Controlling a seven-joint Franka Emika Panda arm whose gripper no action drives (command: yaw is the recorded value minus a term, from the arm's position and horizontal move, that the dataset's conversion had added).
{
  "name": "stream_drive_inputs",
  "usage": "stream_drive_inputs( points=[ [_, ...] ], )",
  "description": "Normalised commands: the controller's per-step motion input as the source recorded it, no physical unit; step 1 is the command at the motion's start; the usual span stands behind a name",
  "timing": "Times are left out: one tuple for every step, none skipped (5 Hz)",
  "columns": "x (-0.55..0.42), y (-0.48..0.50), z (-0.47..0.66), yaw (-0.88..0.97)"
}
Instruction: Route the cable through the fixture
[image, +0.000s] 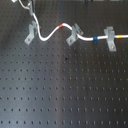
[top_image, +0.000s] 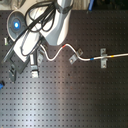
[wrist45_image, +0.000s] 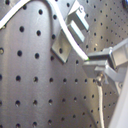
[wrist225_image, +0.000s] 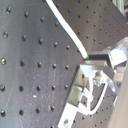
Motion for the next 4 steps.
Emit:
stream_drive_inputs(
  points=[
    [0.011,-0.008,-0.10,0.00],
    [0.010,0.010,-0.16,0.06],
    [0.069,0.202,-0.13,0.15],
    [0.187,0.201,-0.01,0.00]
  ],
)
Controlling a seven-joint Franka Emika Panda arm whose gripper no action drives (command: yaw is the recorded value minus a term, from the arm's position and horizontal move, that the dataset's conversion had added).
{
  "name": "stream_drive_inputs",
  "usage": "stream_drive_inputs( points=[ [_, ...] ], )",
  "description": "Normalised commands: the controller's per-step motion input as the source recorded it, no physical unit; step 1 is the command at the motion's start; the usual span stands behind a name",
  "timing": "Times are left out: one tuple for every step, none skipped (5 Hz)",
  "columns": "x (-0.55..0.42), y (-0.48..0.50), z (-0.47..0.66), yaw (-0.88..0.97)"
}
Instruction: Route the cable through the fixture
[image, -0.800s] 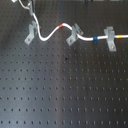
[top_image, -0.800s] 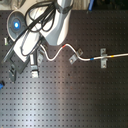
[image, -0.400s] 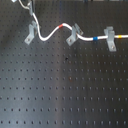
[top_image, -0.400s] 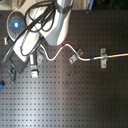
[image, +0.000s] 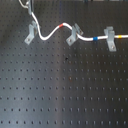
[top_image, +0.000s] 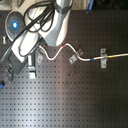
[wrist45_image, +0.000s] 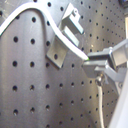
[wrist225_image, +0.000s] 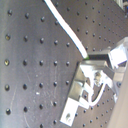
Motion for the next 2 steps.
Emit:
stream_drive_inputs(
  points=[
    [0.338,0.233,-0.09,0.00],
    [0.262,0.271,-0.22,-0.07]
  ],
)
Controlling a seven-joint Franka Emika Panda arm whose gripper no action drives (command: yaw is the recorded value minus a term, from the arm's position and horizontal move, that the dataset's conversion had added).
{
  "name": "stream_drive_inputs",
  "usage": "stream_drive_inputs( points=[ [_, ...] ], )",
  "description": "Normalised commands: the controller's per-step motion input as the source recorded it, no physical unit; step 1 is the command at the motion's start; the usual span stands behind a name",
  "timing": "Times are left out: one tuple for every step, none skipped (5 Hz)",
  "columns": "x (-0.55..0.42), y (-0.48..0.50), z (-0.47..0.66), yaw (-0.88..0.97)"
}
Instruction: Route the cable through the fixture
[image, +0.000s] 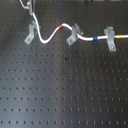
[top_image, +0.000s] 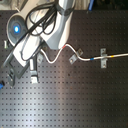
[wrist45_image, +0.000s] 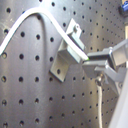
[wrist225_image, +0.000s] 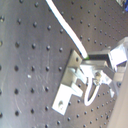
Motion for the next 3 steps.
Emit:
stream_drive_inputs(
  points=[
    [-0.017,0.025,0.15,-0.11],
    [-0.194,0.162,0.30,-0.09],
    [-0.125,0.268,0.03,0.02]
  ],
)
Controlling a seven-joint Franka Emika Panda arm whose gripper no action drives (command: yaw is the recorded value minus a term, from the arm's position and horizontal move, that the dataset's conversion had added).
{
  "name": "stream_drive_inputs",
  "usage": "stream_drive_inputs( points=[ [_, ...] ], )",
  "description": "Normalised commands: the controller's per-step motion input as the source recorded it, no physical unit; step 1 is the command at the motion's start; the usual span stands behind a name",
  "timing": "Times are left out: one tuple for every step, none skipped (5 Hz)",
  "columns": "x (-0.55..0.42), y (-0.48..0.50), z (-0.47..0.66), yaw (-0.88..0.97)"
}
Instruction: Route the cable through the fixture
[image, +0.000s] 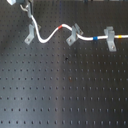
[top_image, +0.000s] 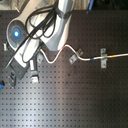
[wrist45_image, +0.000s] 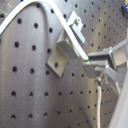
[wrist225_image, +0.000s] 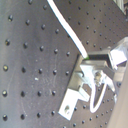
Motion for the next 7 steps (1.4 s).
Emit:
stream_drive_inputs(
  points=[
    [-0.002,0.262,0.04,0.06],
    [-0.030,-0.028,0.41,-0.17],
    [-0.206,0.101,0.30,-0.10],
    [-0.198,0.188,0.10,0.04],
    [-0.085,0.176,0.08,0.08],
    [-0.028,0.027,0.15,0.00],
    [-0.148,-0.179,0.20,-0.15]
  ],
)
